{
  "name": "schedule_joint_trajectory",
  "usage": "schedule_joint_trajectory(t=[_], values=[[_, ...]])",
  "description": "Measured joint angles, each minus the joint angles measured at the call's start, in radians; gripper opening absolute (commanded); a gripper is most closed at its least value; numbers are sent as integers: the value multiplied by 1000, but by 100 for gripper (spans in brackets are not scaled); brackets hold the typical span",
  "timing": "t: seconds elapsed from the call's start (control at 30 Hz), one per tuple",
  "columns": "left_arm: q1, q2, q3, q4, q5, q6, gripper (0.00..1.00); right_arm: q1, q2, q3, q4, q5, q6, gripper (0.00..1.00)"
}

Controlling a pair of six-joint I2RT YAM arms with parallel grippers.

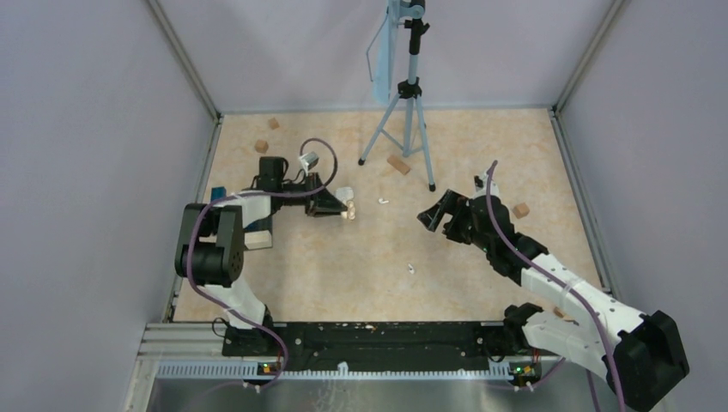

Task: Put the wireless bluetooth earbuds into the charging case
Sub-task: Place the charging case with the earbuds at the center of the board.

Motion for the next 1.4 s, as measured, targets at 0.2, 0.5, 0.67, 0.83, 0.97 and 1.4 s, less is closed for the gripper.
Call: schedule_joint_trajectory(t=[0.2,0.5,0.67,0.83,0.97,1.4], values=[[114,66,-98,57,-53,4,0,0,-3,1,-31,-13,-11,85],[113,141,-82,-101,-199,165,0,-1,-57,2,-53,-3,-49,85],[117,143,-76,-176,-274,223,5,-1,-57,2,-66,-3,-54,85],[117,122,-47,-268,-338,275,66,-1,-57,2,-73,-3,-56,86],[117,55,-16,-373,-418,298,99,-1,-57,2,-85,-3,-69,86],[-50,-186,40,-323,-882,266,97,-1,-75,2,-86,-3,-79,82]])
